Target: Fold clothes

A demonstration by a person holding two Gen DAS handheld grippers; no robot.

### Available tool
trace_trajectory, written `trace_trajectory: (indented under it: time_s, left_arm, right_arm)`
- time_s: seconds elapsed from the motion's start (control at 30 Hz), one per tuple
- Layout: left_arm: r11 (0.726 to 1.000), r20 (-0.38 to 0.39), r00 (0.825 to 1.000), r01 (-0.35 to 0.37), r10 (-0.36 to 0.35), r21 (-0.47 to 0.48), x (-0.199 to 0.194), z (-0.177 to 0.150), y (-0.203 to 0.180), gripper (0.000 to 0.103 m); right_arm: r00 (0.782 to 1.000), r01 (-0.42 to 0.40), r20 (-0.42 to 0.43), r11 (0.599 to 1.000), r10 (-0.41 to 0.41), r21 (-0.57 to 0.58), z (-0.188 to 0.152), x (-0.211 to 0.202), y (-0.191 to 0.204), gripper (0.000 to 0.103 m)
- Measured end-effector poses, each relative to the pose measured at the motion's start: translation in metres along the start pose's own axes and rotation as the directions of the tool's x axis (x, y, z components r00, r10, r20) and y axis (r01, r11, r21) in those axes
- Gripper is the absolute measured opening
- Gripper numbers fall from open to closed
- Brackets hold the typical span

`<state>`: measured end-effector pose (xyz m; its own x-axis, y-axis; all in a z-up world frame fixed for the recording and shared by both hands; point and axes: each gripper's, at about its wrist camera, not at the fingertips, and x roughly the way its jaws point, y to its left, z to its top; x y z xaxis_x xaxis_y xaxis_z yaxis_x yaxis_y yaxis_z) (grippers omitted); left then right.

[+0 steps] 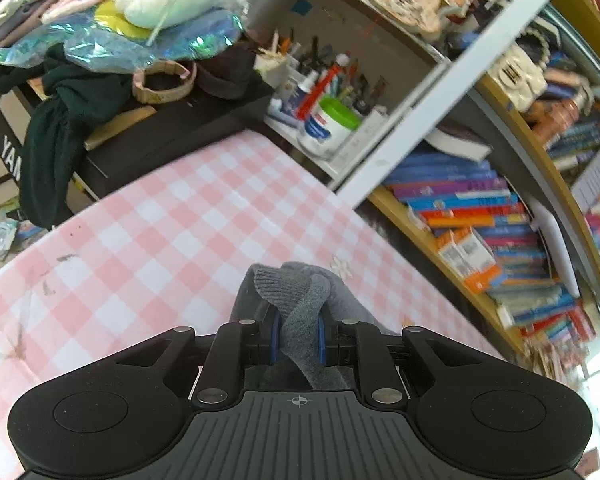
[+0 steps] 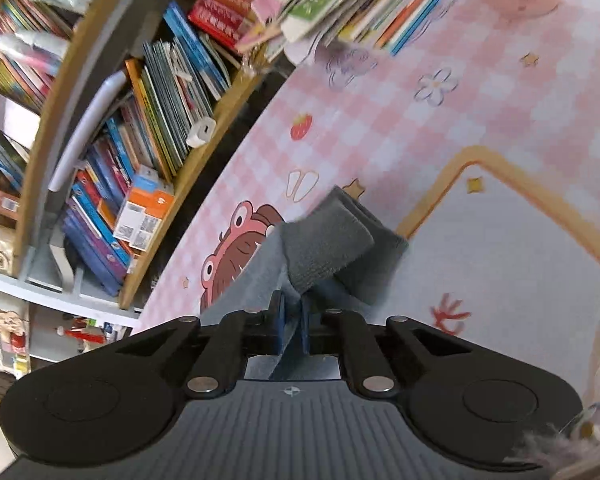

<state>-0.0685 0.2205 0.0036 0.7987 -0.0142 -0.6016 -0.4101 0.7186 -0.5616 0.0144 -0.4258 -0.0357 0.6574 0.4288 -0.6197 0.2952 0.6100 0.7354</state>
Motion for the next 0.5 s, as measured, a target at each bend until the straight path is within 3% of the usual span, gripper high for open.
trace_trajectory:
  time_s: [0.1, 0.27, 0.5]
  left_arm:
    - [0.994, 0.009, 0.998, 0.066, -0.065, -0.083, -0.006, 0.001, 0.004, 0.016]
    - [0.973, 0.032, 0.984, 0.178, -0.175, -0.146, 0.008, 0.016, -0.008, 0.016]
    - [0.955, 0.018, 0.975, 0.219, -0.219, -0.2, 0.061, 0.042, -0.025, 0.016]
  right_arm:
    - [1.0, -0.03, -0.006, 0.999, 0.03, 0.027, 0.0, -0.019, -0.002, 0.008]
    - [0.995, -0.097, 0.036, 0.992, 0.094, 0.079, 0.015, -0.013, 0.003, 0.008]
    - [0.993, -0.102, 0.07, 0.982, 0.092, 0.157, 0.05, 0.033, 0.009, 0.008]
